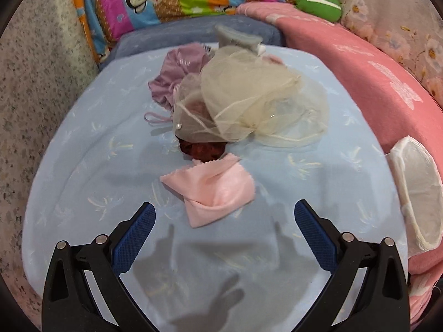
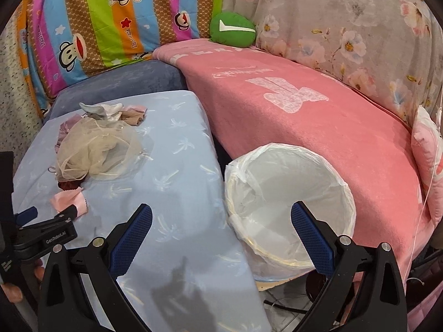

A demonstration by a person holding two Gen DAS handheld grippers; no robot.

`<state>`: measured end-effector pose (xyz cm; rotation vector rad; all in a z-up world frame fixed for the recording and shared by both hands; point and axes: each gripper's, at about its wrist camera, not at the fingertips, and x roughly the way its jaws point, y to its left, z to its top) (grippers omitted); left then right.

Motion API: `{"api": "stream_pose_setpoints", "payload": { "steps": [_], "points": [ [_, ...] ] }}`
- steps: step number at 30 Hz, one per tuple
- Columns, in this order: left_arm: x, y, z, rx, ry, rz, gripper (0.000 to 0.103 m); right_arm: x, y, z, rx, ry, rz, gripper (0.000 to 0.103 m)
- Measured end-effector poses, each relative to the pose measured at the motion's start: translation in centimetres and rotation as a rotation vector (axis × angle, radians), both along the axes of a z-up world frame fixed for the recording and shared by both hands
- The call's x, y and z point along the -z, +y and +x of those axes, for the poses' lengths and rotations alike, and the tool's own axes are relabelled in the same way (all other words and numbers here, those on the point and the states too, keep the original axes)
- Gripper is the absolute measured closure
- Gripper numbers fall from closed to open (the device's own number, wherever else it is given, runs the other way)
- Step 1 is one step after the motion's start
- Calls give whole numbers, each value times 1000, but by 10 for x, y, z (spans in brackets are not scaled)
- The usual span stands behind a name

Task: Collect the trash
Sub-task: 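Lower the left gripper onto the pink cloth and close it, then grasp the beige tulle mesh with the right gripper while the left holds the pink cloth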

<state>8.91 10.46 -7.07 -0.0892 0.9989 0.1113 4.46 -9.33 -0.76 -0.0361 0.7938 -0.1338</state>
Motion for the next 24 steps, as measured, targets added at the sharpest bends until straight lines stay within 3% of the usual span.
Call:
{"api": "stream_pose_setpoints", "payload": {
  "steps": [7,12,15,17,19,22,24],
  "points": [
    [27,40,16,-27,69,-146,7,9,41,34,-56,24,37,6],
    [31,55,17,-47,83,-231,18,6,71,56,-95,21,59,6],
    [27,55,18,-6,80,-249,38,5,84,69,-115,23,81,6],
    [25,56,20,26,86,-264,63,5,96,79,-135,25,105,7],
    [26,59,21,48,92,-284,81,7,109,89,-161,29,123,12],
    [28,67,23,61,98,-312,95,16,128,106,-202,64,157,24],
    [26,71,21,61,89,-312,96,24,138,117,-227,98,202,38]
  ]
}}
